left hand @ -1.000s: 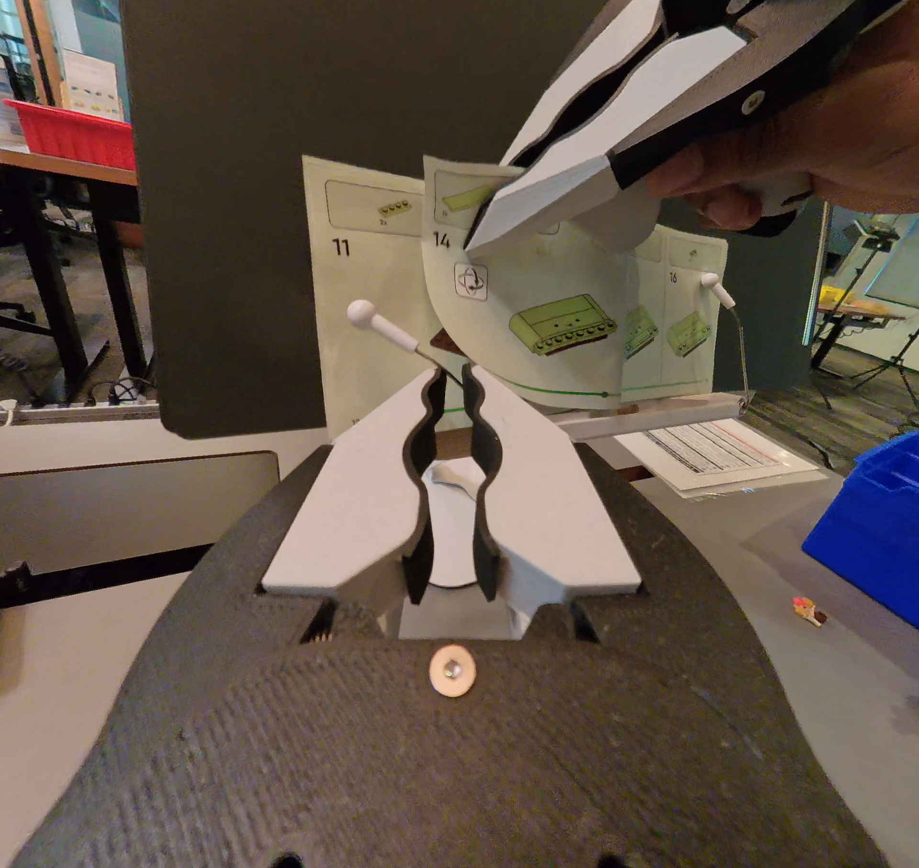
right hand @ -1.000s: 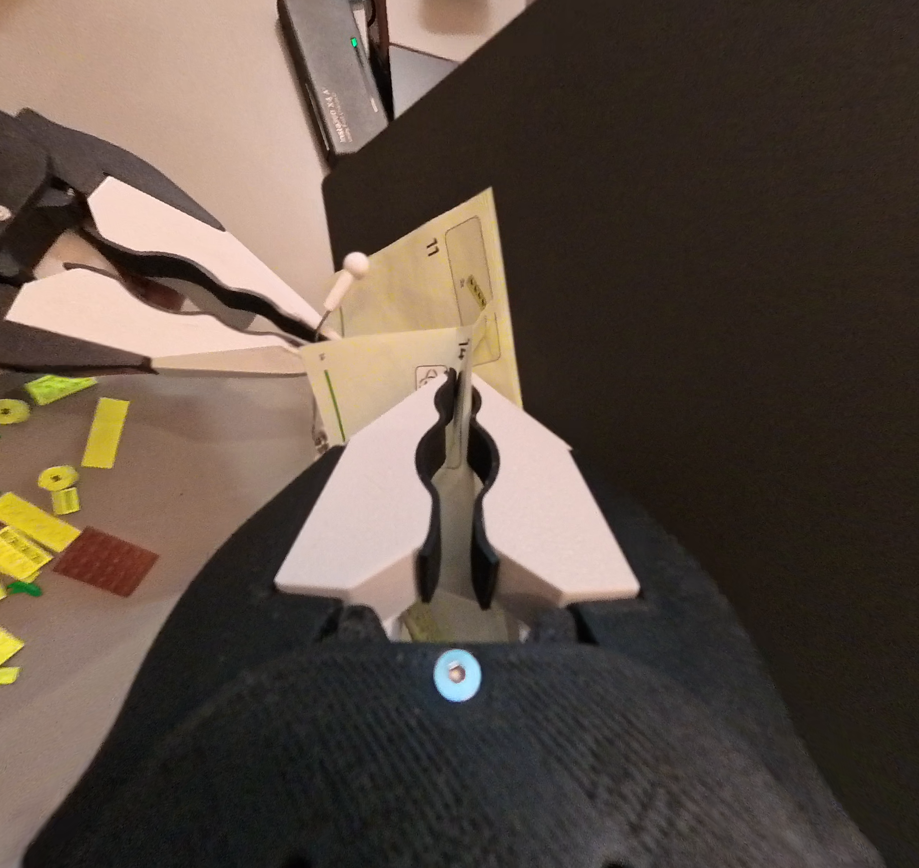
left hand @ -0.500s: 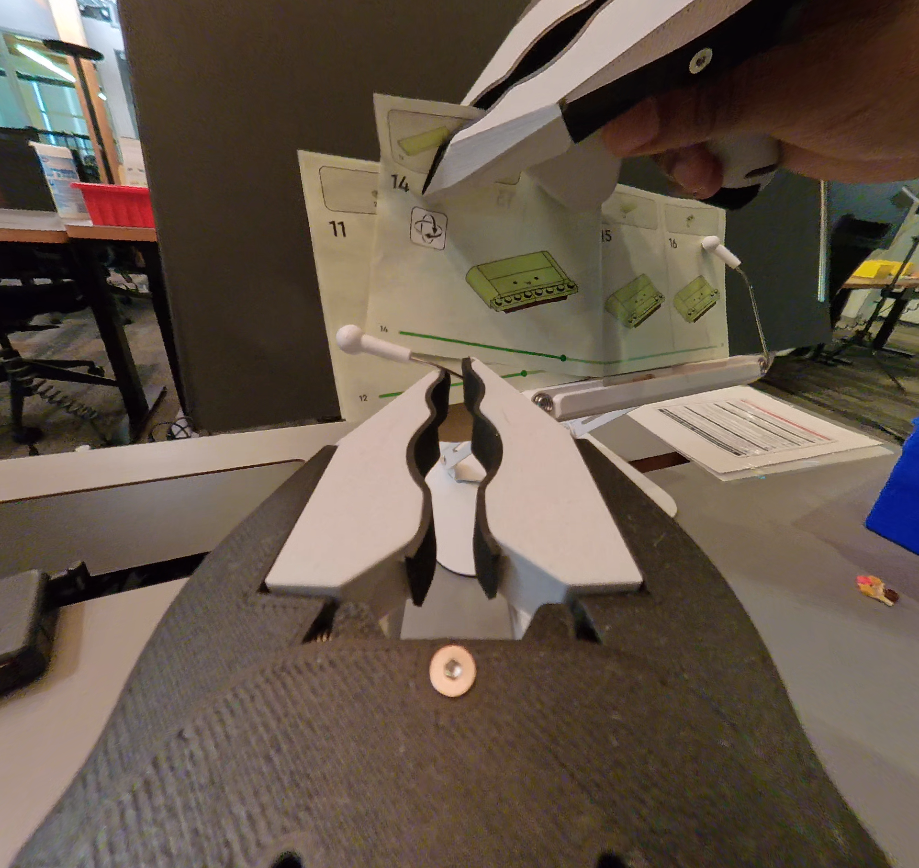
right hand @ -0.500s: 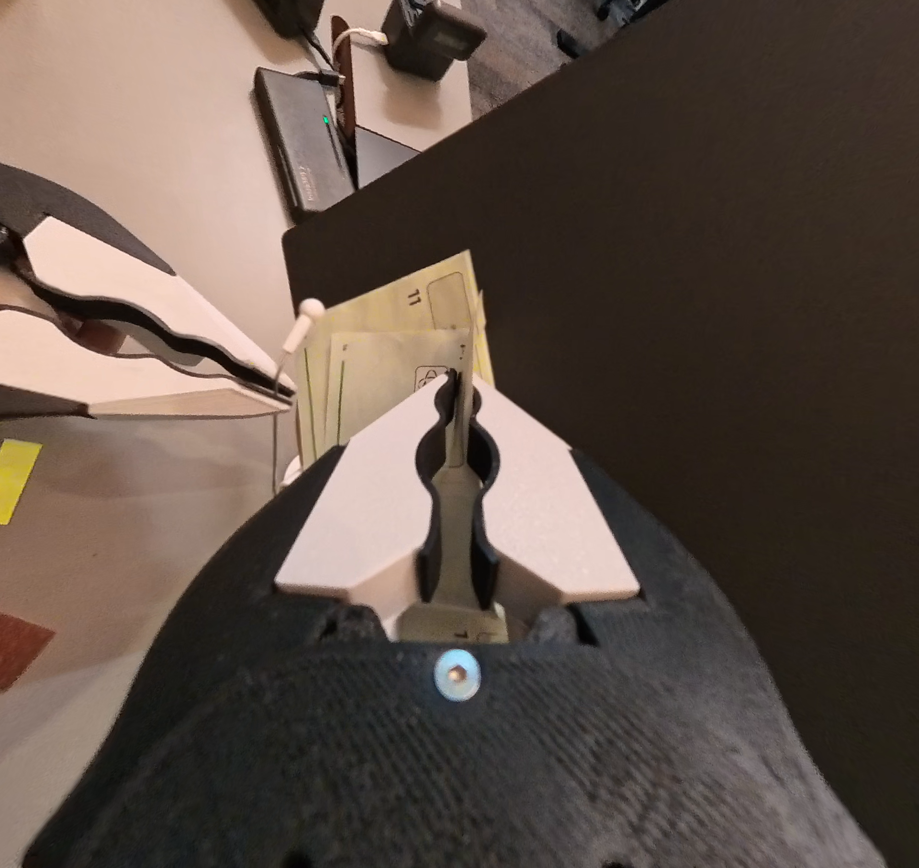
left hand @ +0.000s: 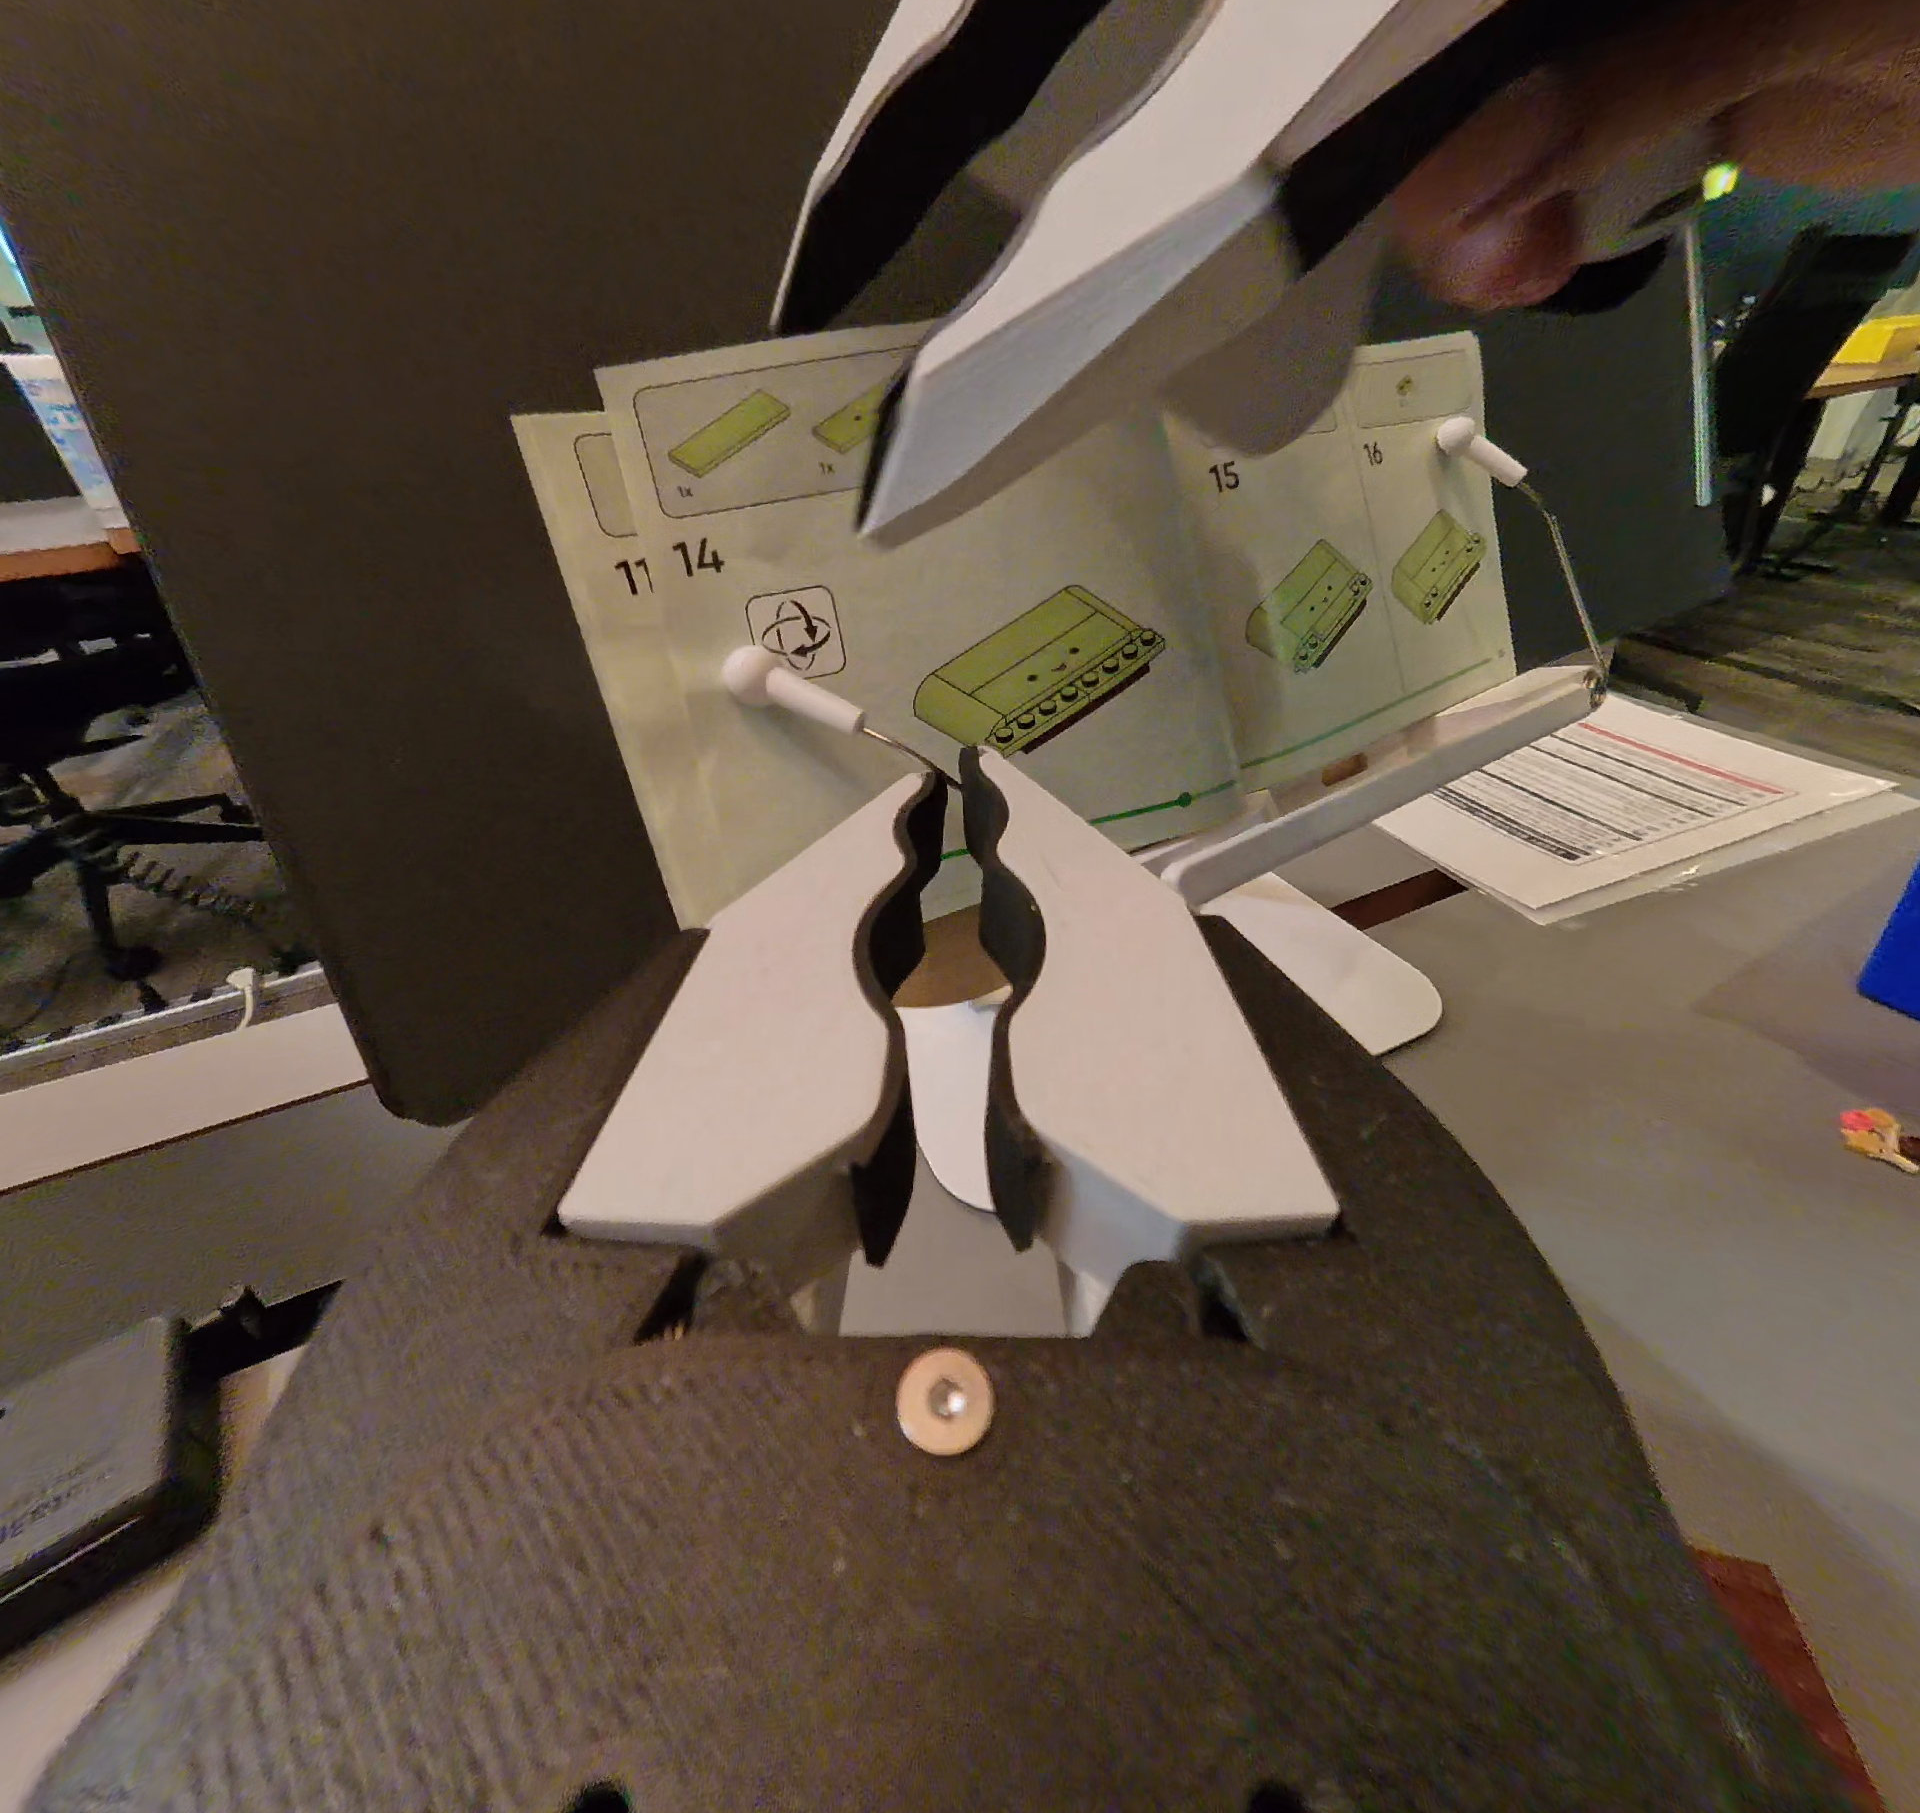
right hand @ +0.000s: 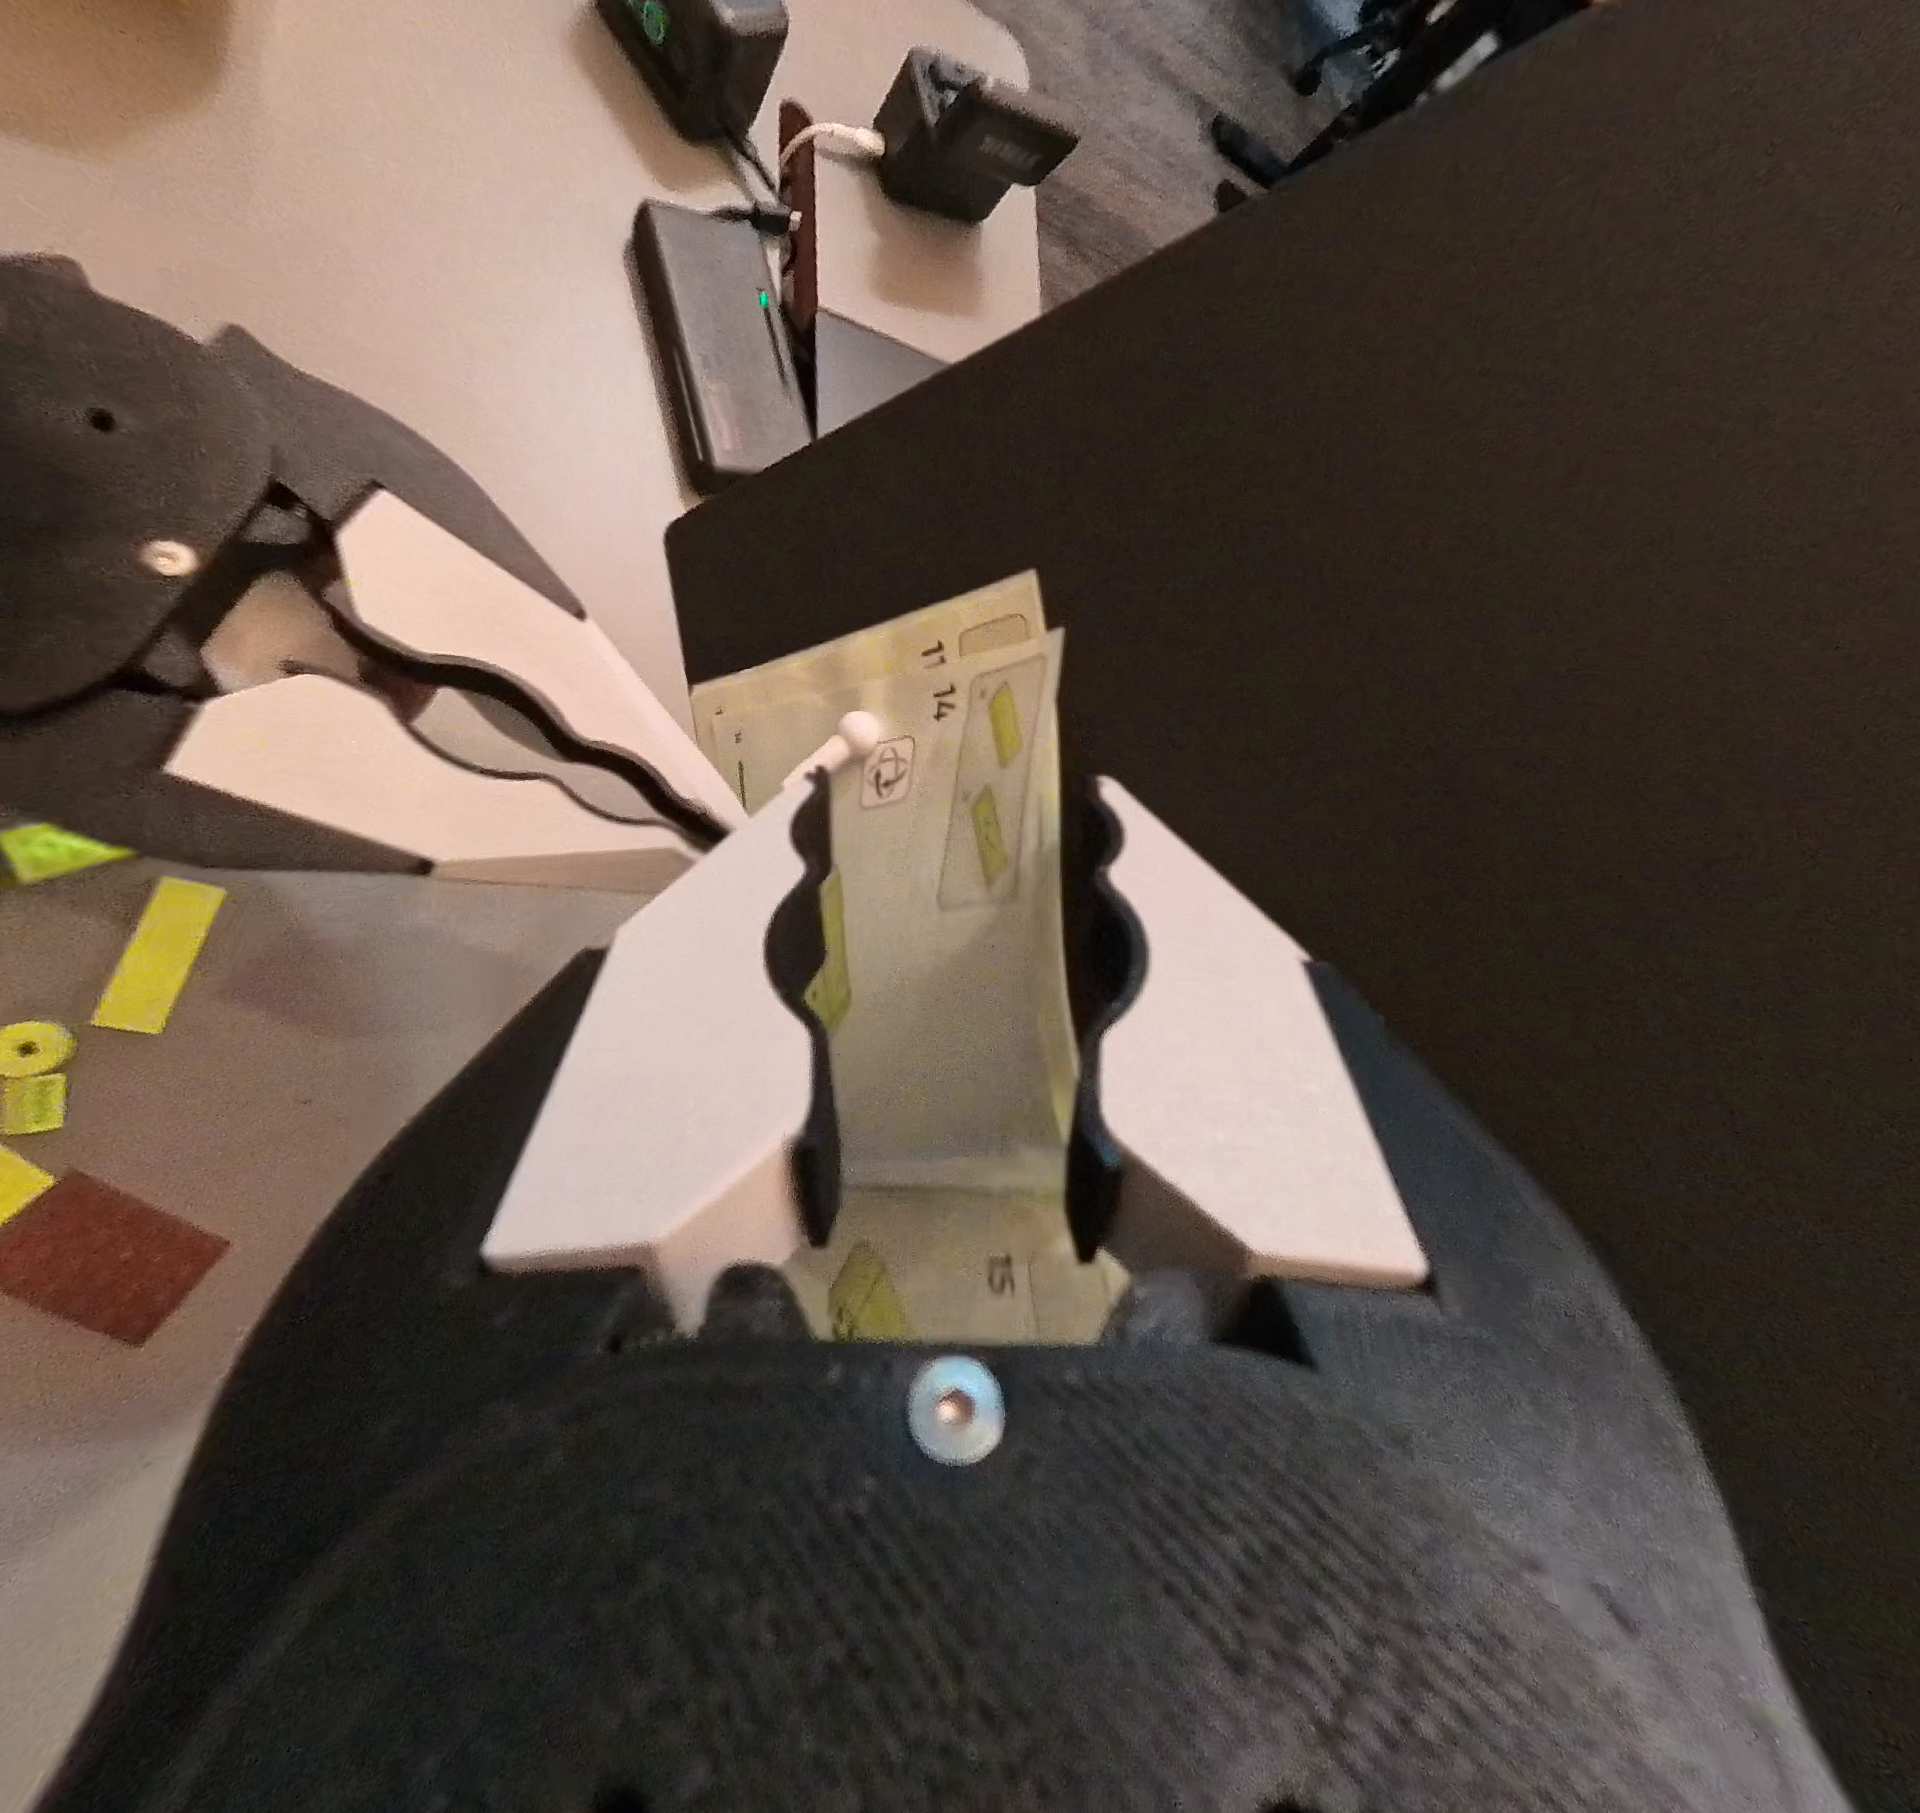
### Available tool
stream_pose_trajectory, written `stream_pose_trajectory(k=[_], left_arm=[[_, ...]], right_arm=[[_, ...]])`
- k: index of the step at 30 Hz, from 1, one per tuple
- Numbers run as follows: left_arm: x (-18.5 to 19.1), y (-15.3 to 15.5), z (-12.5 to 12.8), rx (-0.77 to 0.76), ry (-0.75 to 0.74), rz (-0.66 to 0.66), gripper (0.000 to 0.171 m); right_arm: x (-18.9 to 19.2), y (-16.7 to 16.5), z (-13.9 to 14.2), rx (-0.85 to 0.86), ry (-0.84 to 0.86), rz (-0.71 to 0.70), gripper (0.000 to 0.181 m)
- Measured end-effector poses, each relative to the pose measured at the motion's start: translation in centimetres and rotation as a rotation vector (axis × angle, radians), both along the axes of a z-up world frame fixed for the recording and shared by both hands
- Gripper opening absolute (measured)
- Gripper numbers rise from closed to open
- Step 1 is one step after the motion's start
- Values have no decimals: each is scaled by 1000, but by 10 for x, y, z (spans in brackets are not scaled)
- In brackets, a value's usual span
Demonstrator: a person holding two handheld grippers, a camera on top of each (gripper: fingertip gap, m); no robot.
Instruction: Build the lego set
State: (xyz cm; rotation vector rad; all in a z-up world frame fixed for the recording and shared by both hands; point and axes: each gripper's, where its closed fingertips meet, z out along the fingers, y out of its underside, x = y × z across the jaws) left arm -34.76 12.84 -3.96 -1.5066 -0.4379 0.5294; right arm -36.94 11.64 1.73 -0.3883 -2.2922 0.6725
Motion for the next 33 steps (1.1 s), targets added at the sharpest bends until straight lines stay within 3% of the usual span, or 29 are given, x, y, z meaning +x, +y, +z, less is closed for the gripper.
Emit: stream_pose_trajectory(k=[2,5,8,12,19,25,30,33], left_arm=[[0,0,0,-6,-5,1,2],[1,-1,0,1,-11,3,2],[2,-1,0,14,-18,0,1],[4,0,2,14,-12,3,1],[7,1,2,-20,2,-2,2],[6,2,1,-1,-34,-3,3],[24,-21,24,6,5,10,32],[46,-53,31,-40,-31,-20,35]], right_arm=[[11,8,16,-55,43,-22,55],[29,27,28,-60,131,-43,49],[43,46,2,103,195,-25,12],[39,54,-35,279,231,-6,0],[16,41,-43,281,215,-20,0],[18,35,-42,256,197,-35,0],[59,26,-12,110,145,-97,11],[111,13,1,-79,33,-168,22]])
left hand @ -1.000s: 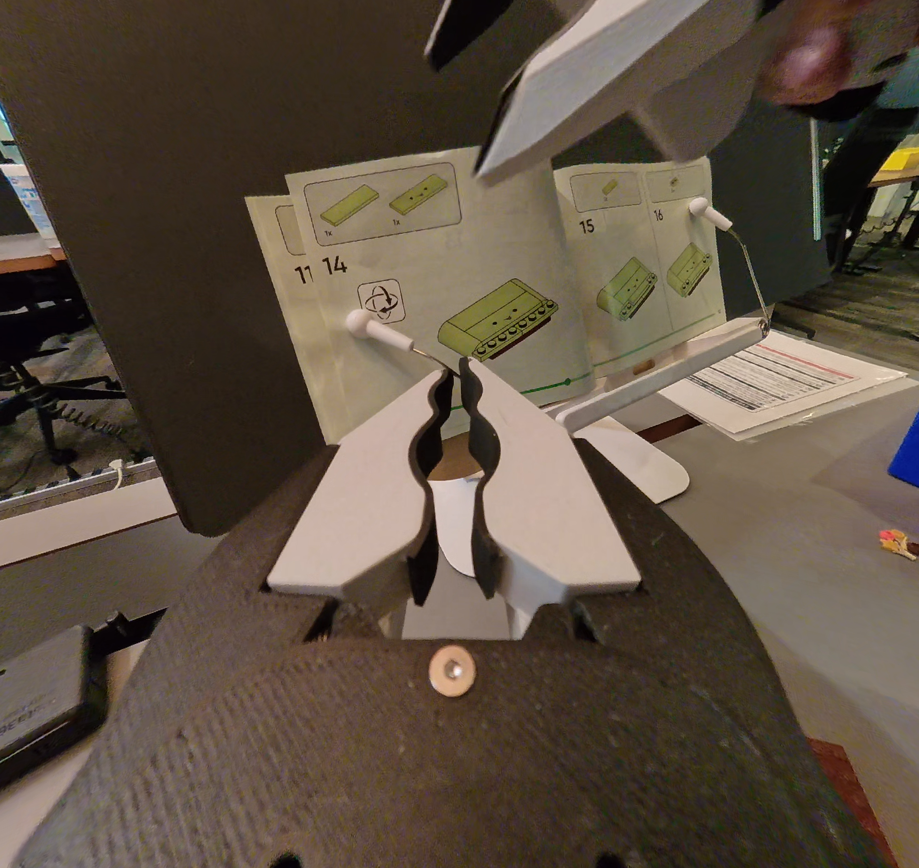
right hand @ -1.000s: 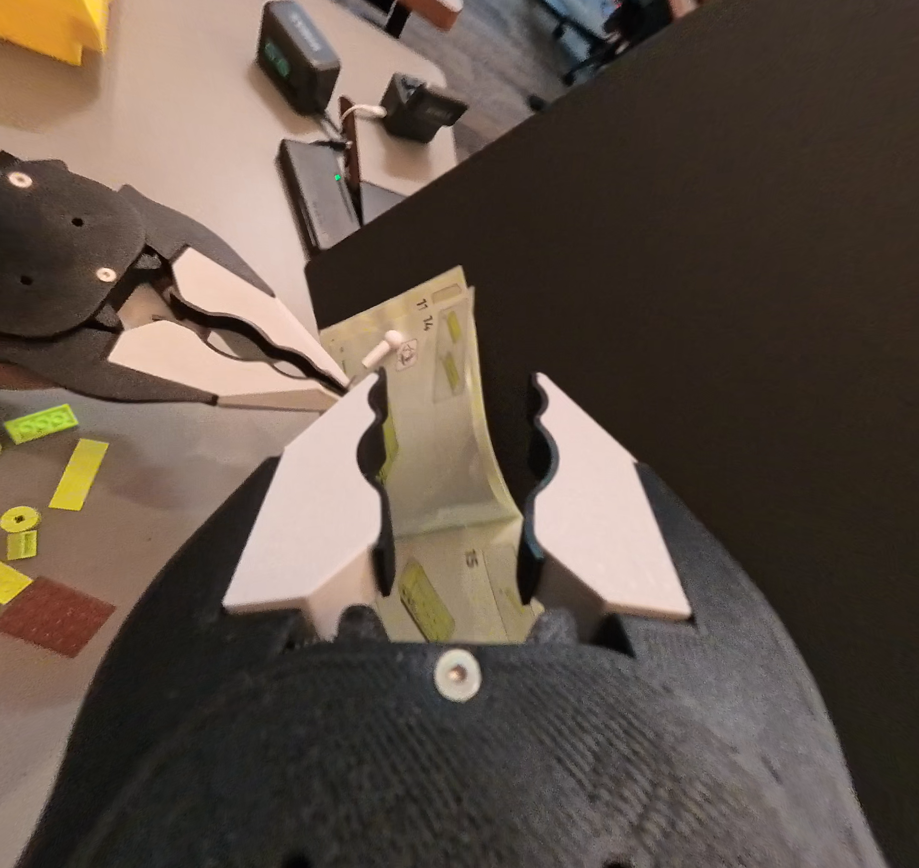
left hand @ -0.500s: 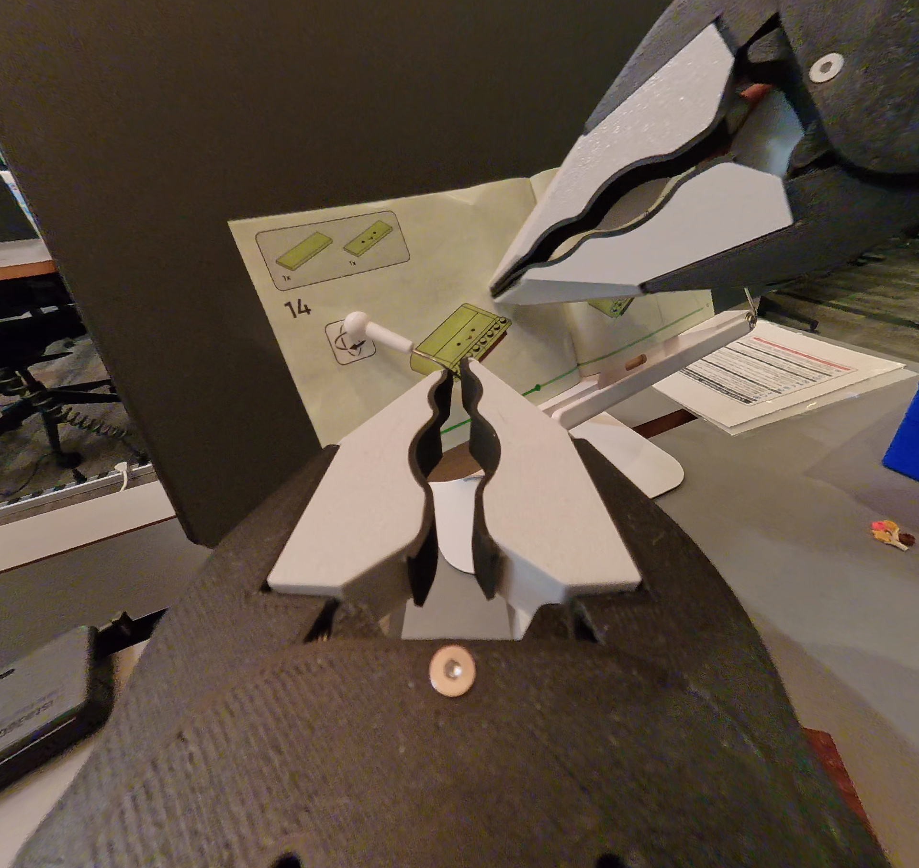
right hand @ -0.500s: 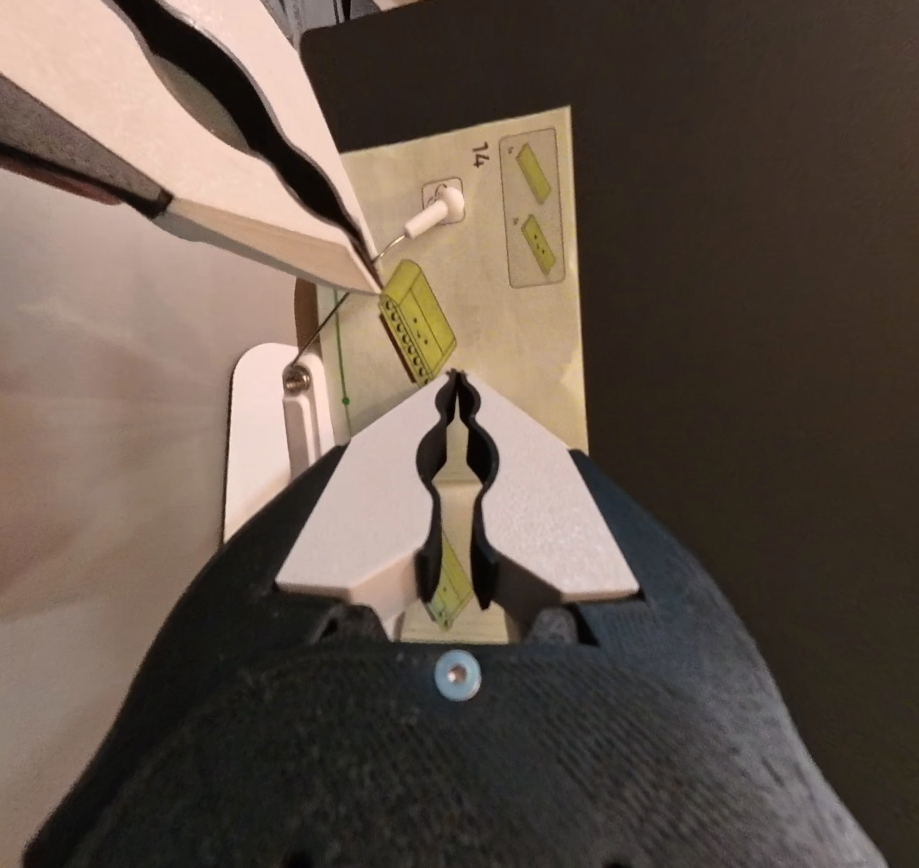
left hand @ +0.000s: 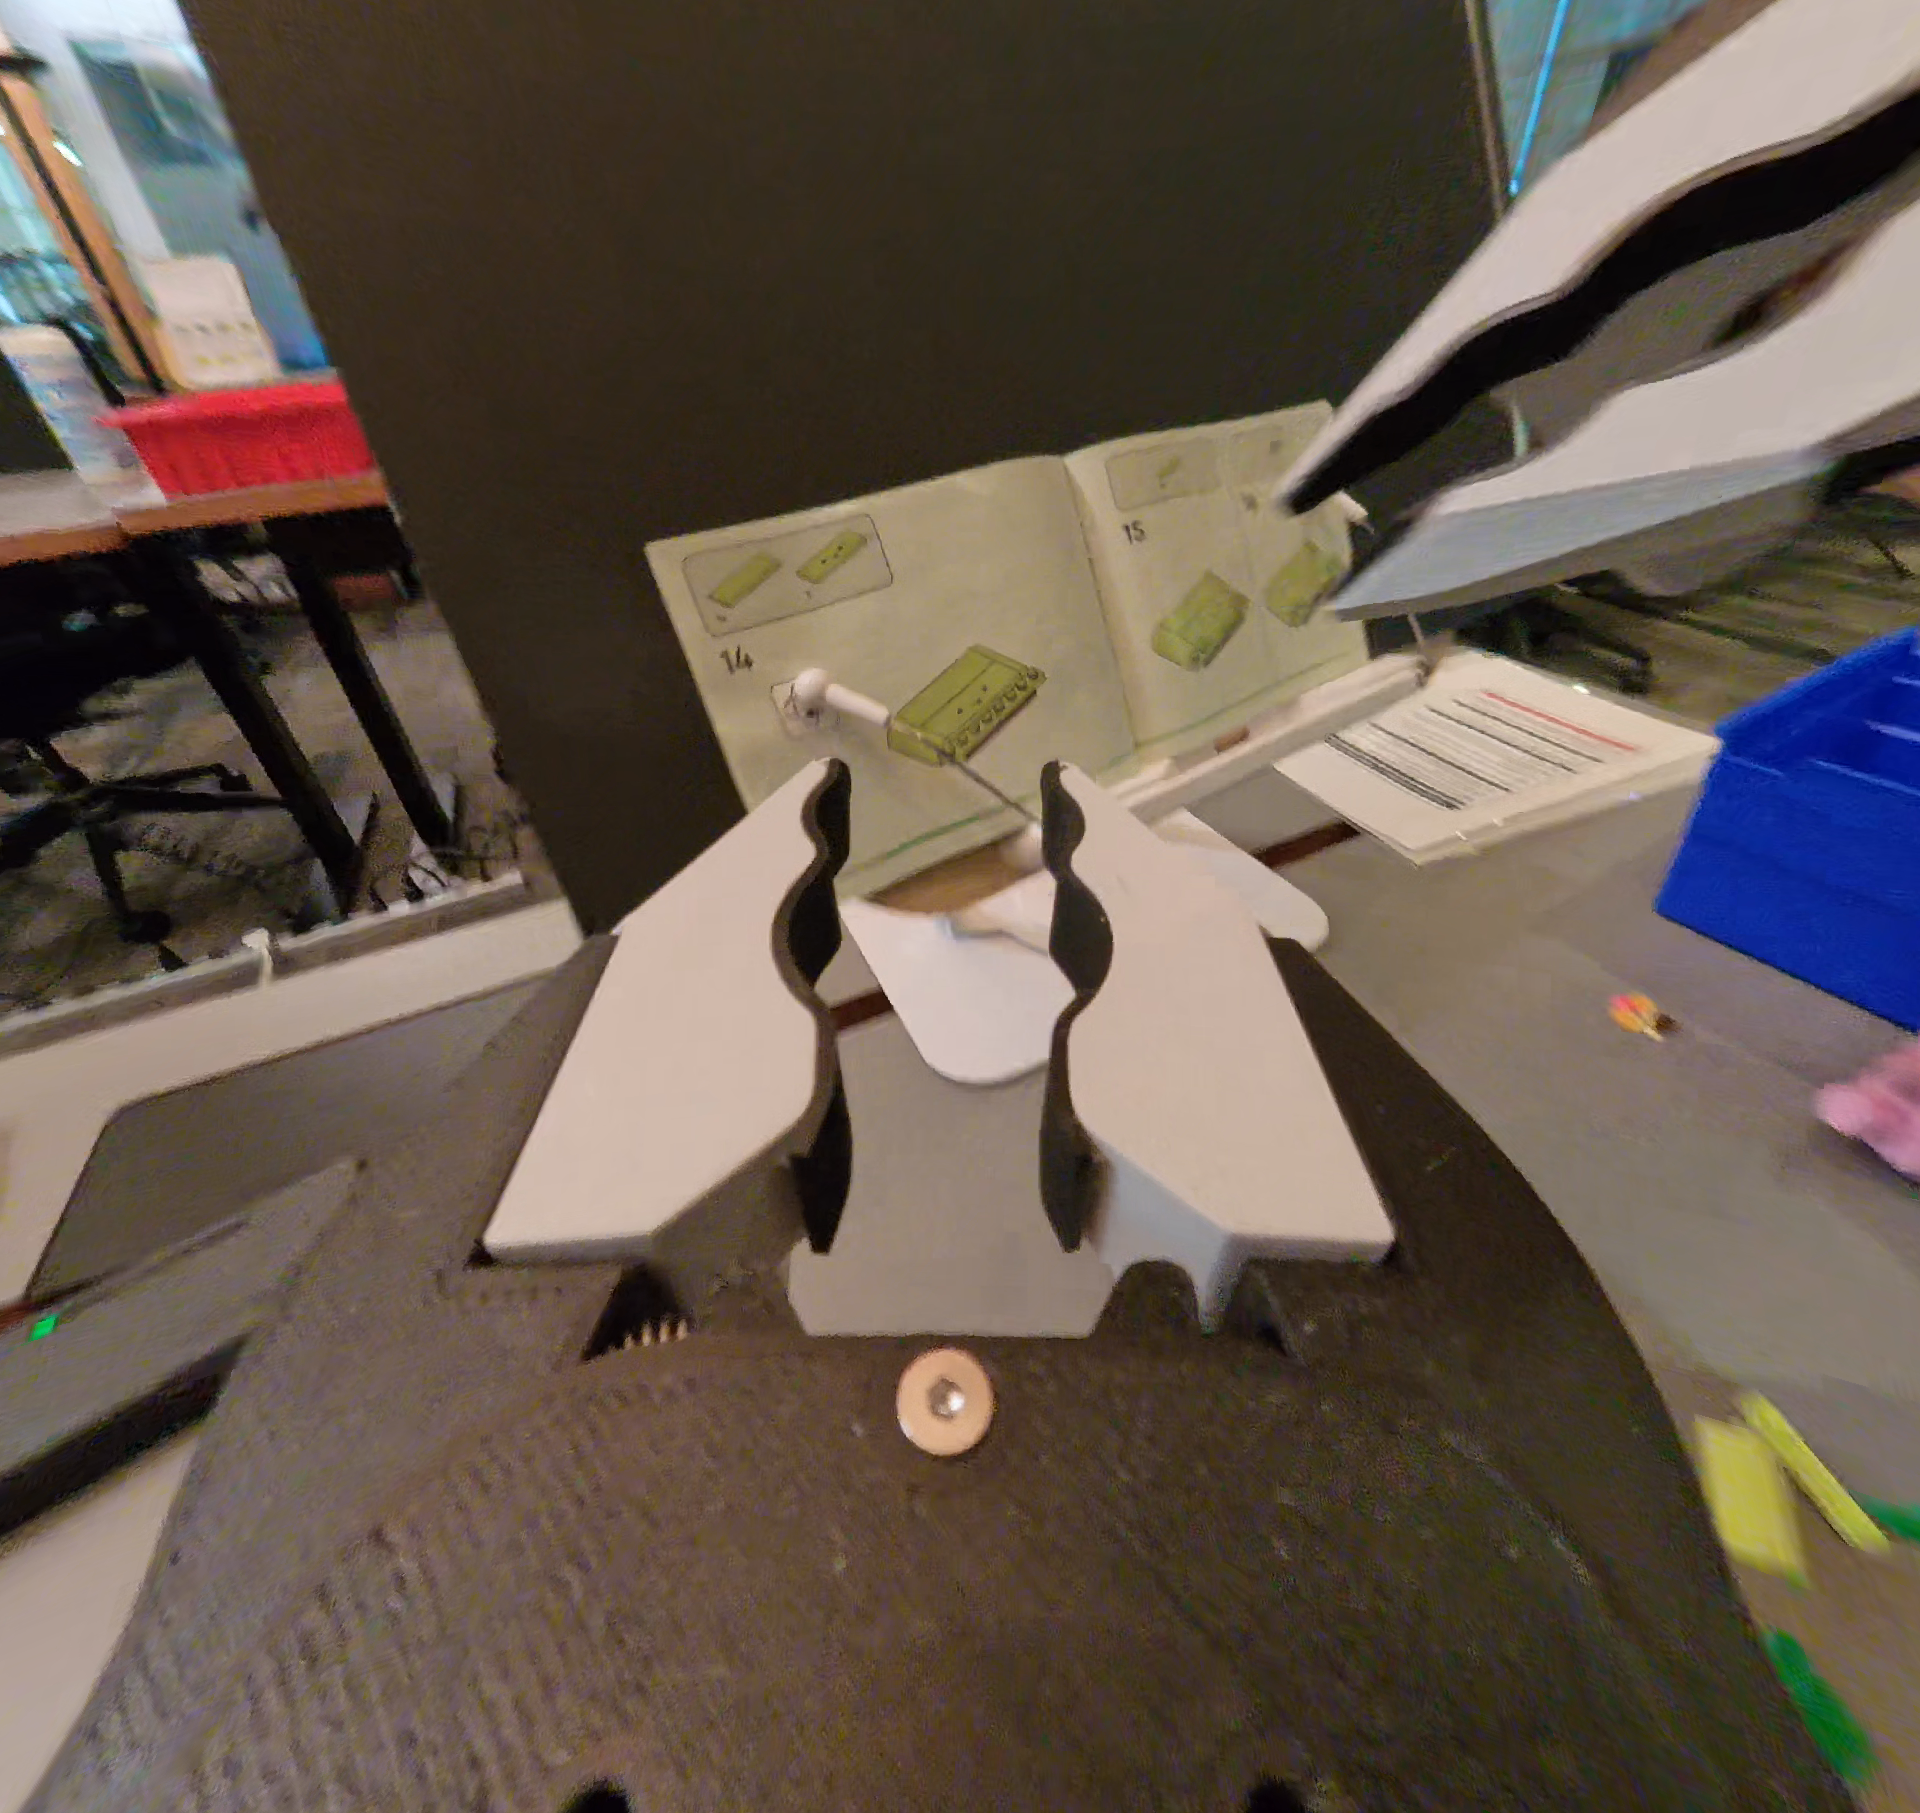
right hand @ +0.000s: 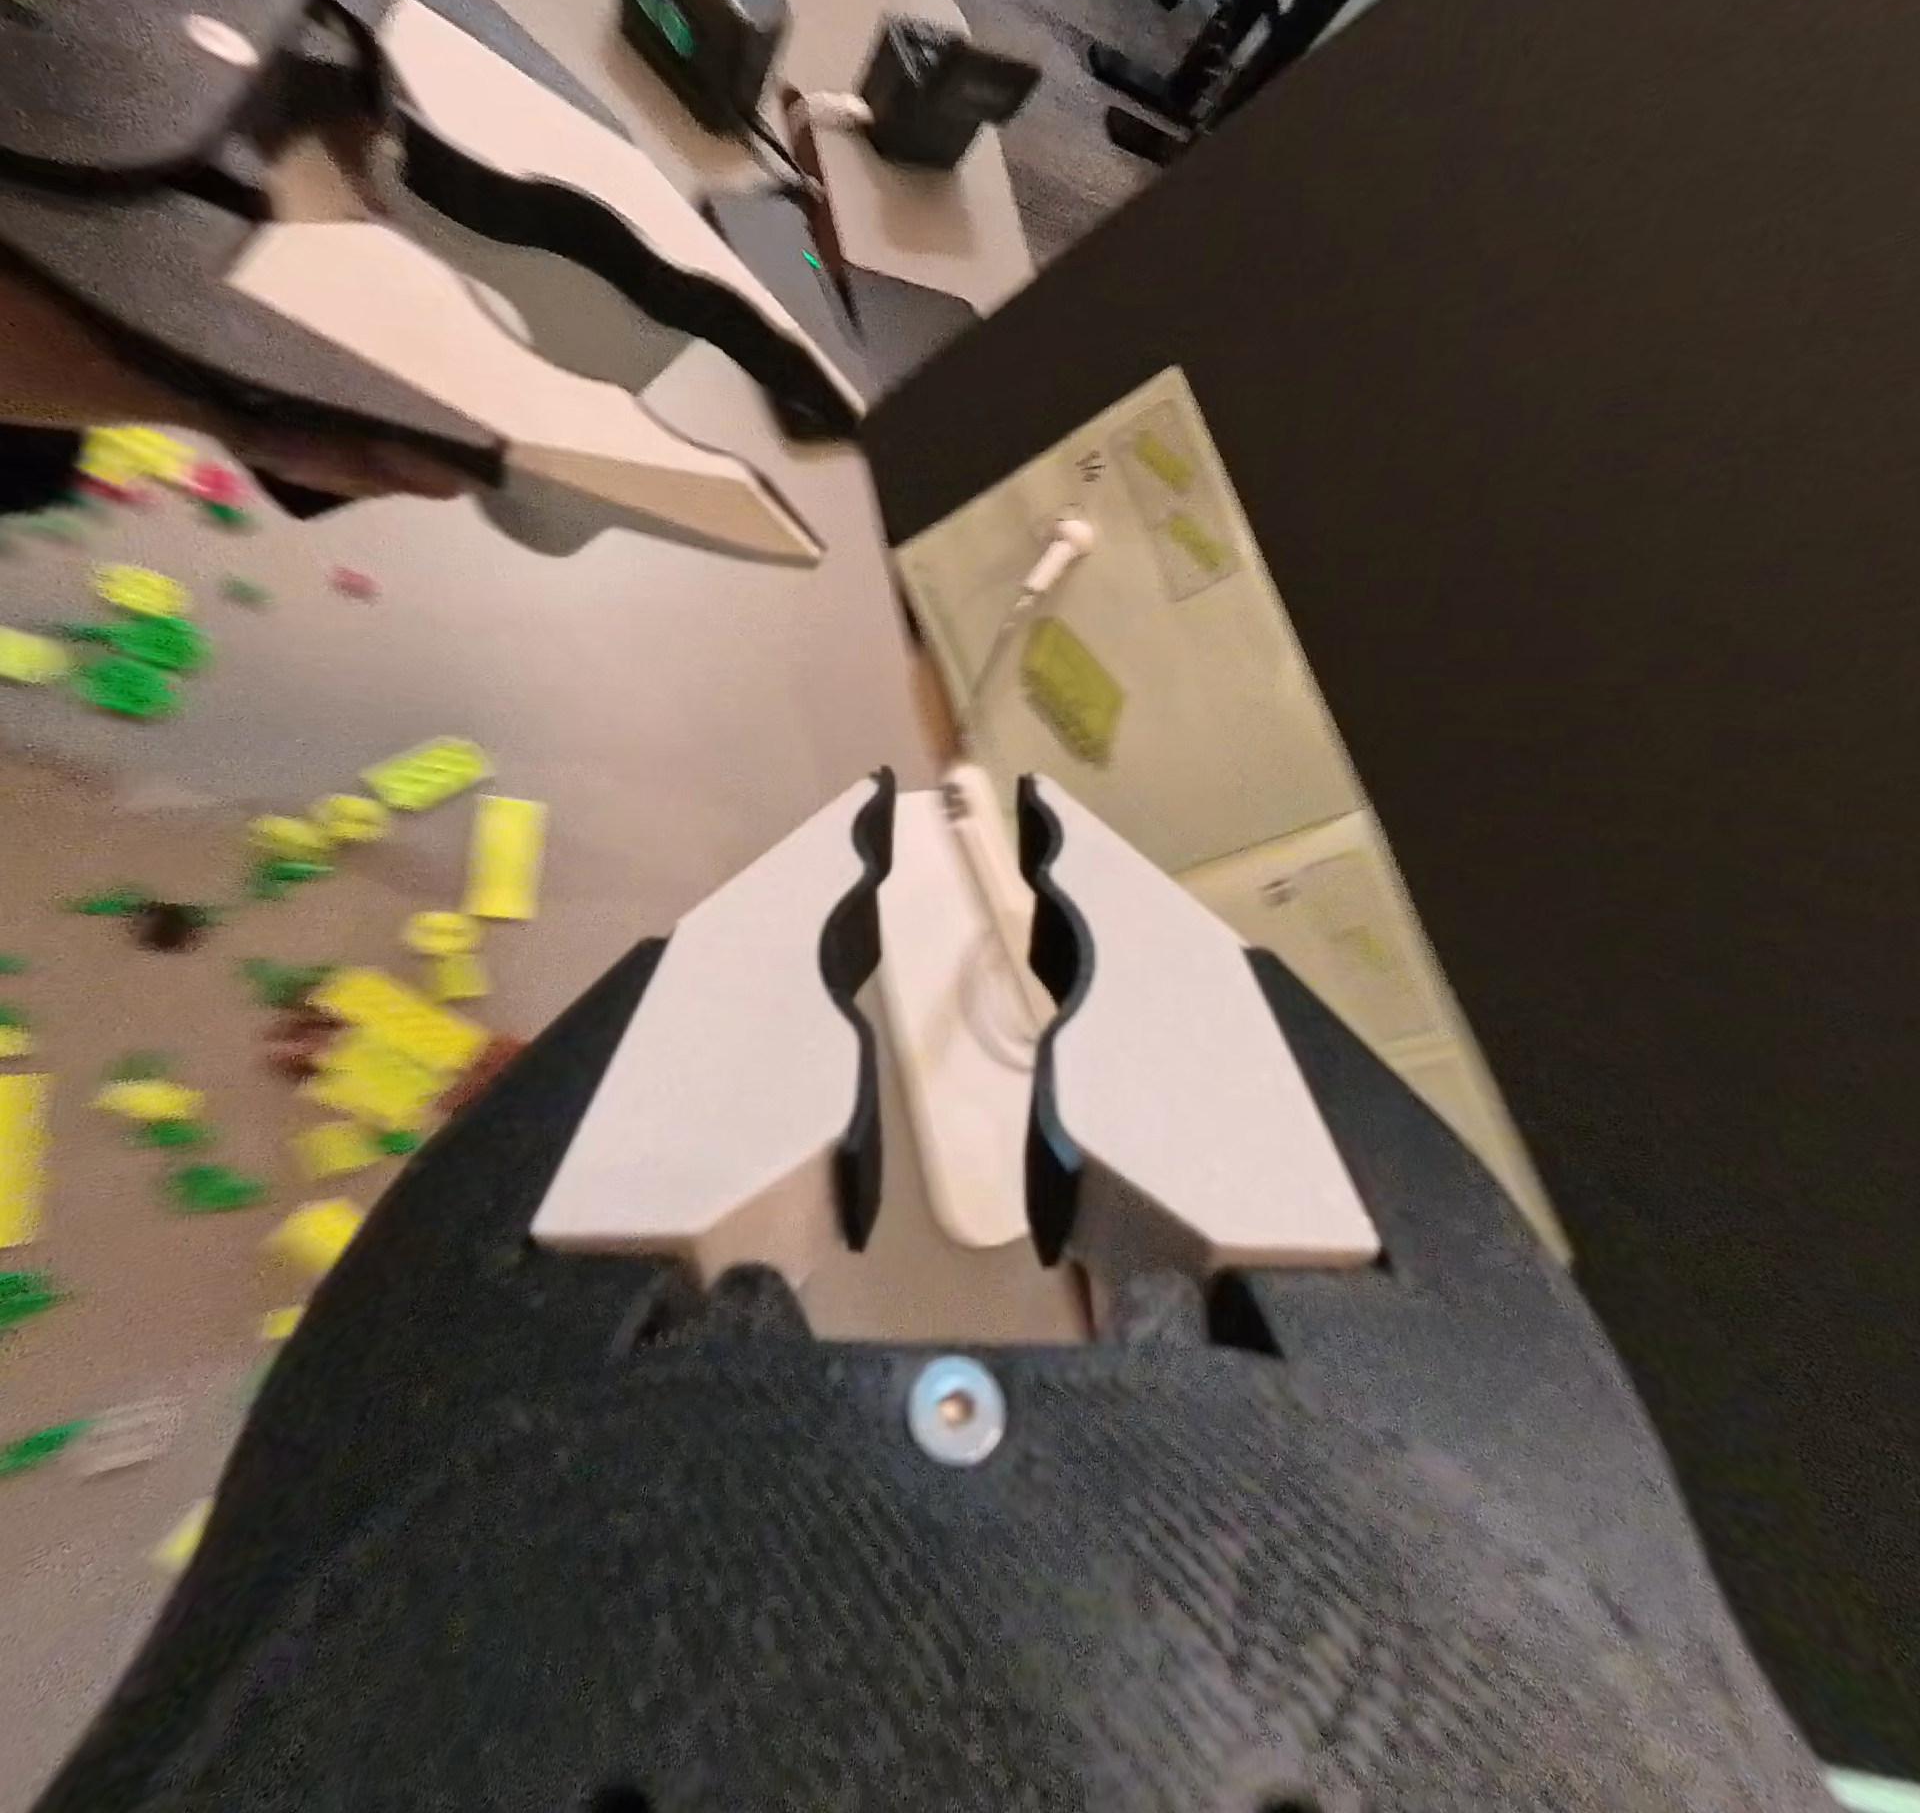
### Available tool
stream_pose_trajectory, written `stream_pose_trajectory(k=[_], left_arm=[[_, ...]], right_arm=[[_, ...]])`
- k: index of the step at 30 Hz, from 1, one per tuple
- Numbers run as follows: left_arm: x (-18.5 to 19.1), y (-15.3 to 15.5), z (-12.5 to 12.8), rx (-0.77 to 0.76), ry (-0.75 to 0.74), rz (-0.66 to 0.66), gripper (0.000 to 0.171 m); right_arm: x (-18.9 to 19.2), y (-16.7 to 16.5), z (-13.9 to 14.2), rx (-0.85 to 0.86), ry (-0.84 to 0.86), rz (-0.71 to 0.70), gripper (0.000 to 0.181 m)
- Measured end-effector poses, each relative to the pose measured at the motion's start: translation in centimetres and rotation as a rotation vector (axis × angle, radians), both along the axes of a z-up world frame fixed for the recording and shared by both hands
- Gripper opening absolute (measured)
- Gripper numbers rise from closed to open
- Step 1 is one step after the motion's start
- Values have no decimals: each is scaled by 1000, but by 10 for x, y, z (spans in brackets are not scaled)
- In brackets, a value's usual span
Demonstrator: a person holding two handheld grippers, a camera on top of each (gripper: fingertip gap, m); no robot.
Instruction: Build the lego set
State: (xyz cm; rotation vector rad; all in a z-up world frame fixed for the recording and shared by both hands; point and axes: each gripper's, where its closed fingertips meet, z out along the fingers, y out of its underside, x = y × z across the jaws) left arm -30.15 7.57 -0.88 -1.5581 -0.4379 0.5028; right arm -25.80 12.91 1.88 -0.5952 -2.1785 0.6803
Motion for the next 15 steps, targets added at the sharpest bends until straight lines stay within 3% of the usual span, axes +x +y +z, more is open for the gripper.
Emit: stream_pose_trajectory(k=[2,5,9,13,15], left_arm=[[17,-24,-7,-39,-92,-48,35],[43,-62,-39,-146,-240,-102,34],[68,-102,-87,-218,-314,-52,31],[69,-123,-108,-211,-351,-29,15],[63,-128,-120,-271,-340,0,9]], right_arm=[[43,-16,3,-150,-63,-12,32],[102,-34,-8,-311,-81,-68,36],[153,-45,-60,-422,-49,-219,34],[185,-58,-114,-641,-127,-356,29],[198,-75,-128,-745,-204,-333,27]])
